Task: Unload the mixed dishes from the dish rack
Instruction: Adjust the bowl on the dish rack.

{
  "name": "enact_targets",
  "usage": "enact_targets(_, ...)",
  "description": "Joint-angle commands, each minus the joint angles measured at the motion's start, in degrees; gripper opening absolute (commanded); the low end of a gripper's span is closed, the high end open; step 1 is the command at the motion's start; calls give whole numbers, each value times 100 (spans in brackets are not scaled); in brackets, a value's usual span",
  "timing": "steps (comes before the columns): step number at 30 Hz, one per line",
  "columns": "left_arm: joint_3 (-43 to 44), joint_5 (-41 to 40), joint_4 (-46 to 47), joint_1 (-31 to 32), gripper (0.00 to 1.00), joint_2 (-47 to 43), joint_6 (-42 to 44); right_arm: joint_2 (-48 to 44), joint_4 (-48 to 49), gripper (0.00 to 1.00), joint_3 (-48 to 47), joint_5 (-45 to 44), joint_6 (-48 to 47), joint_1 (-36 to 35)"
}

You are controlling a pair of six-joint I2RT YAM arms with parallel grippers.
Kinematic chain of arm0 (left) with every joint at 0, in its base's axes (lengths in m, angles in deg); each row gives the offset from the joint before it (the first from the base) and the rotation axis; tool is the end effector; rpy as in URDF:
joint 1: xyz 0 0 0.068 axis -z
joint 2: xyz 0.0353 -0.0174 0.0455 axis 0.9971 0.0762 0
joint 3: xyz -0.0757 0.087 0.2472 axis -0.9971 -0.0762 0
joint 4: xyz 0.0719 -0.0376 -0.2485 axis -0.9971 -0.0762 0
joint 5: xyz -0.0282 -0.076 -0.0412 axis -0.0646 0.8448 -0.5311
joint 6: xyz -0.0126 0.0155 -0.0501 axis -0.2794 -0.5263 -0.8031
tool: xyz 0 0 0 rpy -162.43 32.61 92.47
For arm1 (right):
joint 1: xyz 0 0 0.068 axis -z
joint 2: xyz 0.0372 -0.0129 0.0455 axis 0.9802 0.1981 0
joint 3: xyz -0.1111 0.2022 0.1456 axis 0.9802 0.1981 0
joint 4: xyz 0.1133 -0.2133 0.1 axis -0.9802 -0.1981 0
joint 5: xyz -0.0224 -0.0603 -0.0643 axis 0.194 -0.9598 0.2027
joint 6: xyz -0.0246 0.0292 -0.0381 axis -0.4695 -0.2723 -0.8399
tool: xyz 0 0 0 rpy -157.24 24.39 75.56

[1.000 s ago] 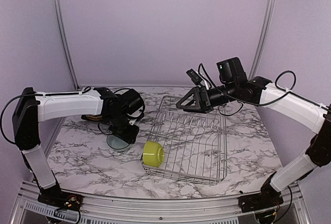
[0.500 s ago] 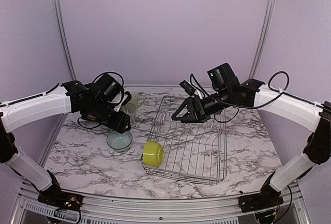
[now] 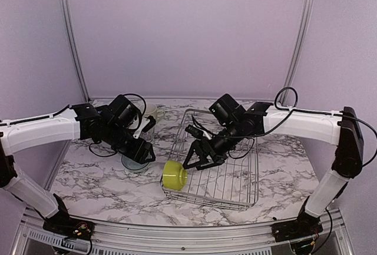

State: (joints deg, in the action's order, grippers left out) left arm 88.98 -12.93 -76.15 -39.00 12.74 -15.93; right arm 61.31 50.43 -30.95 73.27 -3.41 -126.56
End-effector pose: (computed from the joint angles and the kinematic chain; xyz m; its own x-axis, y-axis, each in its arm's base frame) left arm 0.1994 -0.2163 0.2650 -0.7502 0.4377 -0.4956 0.5931 0.7767 -0.2119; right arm 0.2133 0.2725 0.2605 -0.8414 -0.4814 -0.2456 -0.4843 0.4700 0.7379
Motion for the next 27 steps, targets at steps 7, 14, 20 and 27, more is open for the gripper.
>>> enact_targets(7,-366,487,623,158,68,115,-182,201,366,88,-15,74,773,-341)
enact_targets(14,-350,525,769,267,68,251,-247,246,522,89,64,30,1096,-345)
enact_targets(20,-308,481,760,281,68,387,-313,259,548,89,90,-121,1253,-345)
enact_targets(27,-336,502,794,285,68,459,-376,233,781,89,229,-120,1460,-341)
